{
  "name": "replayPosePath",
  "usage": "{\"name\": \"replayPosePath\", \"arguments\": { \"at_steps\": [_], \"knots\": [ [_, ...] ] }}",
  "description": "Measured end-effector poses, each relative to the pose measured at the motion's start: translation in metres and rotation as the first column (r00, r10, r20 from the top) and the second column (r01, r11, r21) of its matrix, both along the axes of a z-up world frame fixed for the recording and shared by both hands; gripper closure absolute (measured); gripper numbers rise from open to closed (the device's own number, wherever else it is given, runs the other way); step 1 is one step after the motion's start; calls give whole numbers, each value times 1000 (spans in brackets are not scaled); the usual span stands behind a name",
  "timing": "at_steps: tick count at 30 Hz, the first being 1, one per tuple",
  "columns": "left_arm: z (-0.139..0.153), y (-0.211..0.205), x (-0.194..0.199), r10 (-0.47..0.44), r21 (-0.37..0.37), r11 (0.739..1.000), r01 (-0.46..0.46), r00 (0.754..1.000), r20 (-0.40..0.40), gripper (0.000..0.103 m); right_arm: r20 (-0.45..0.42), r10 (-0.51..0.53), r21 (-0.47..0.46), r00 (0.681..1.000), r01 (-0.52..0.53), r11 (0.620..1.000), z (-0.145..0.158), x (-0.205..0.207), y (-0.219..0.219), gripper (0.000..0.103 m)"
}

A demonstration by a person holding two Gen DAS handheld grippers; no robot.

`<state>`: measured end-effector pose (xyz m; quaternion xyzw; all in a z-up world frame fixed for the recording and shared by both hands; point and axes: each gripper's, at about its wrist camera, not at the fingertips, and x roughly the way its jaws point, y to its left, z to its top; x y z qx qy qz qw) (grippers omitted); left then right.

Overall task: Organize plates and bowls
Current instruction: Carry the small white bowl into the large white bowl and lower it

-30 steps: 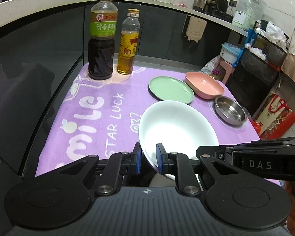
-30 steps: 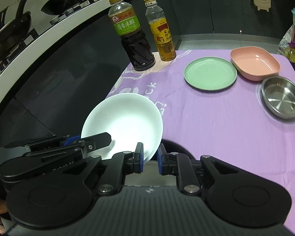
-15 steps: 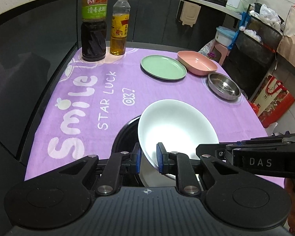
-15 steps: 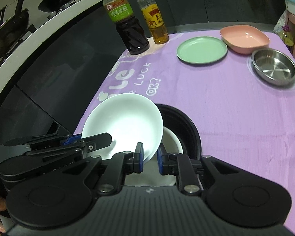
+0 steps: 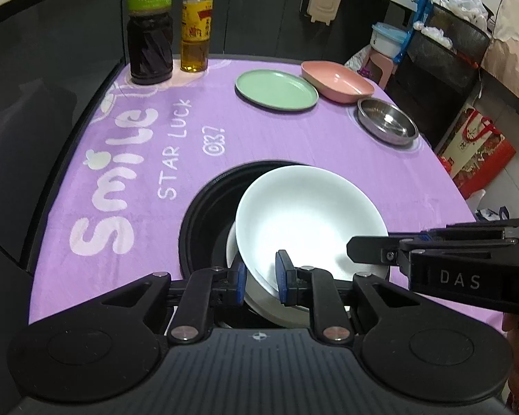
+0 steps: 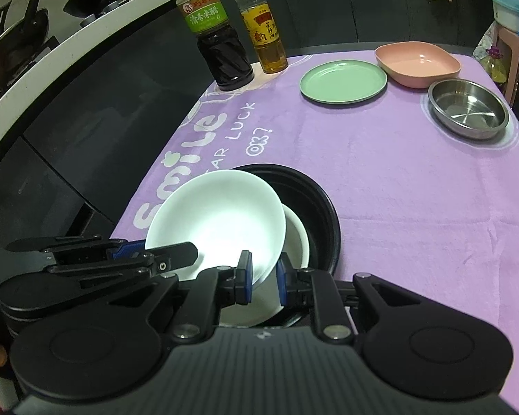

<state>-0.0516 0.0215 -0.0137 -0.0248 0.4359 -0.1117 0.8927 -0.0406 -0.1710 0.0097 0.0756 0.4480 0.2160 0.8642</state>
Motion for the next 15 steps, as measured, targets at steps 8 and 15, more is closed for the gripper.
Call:
{"name": "replayPosePath", "arguments": {
  "at_steps": [8, 15],
  "knots": [
    [-7, -3, 3, -15, 4, 1000, 16, 1000, -26, 84, 13, 0, -36, 1000, 1, 999, -6, -2, 3, 85],
    [-4, 1, 3, -17, 1, 1000, 18, 999, -36, 84, 15, 3, -42, 1000, -2, 999, -4, -2, 1, 85]
  ]
}}
